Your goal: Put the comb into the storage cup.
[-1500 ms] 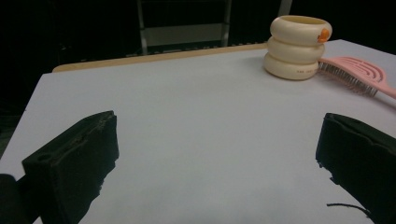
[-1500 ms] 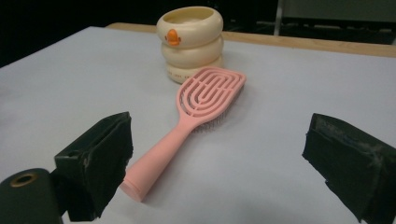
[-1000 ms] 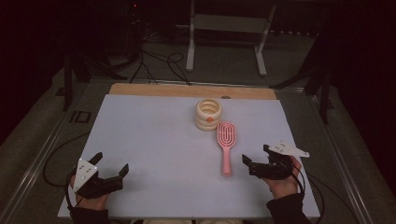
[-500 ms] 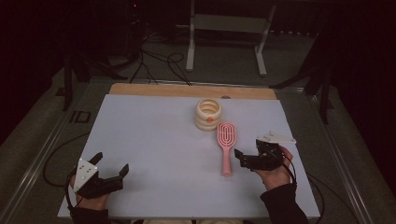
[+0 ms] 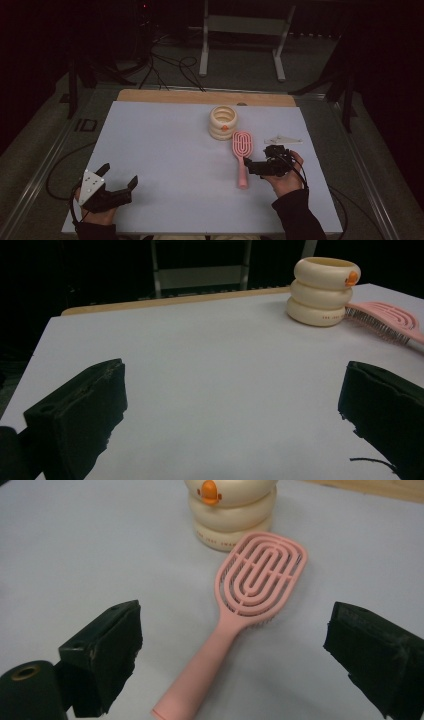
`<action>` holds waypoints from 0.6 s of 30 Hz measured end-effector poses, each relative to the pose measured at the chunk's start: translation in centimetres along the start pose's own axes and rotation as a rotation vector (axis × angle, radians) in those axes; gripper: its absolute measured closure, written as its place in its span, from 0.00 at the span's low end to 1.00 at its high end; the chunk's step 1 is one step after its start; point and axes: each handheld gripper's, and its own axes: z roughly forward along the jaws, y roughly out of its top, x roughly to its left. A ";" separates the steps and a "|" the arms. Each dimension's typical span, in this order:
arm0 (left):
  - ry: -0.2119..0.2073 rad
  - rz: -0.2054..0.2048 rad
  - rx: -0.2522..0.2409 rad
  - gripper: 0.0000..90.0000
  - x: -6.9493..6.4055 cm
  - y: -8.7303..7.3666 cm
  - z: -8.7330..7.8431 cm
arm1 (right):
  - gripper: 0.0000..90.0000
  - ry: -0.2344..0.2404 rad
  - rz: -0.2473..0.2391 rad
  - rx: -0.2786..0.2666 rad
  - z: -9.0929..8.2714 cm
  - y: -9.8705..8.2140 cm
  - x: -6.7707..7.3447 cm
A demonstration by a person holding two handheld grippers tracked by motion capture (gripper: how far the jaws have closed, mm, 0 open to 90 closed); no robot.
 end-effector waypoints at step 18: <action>-0.002 -0.001 0.002 0.00 0.0 0.0 0.0 | 0.09 -0.026 0.059 0.158 3.6 0.6 0.7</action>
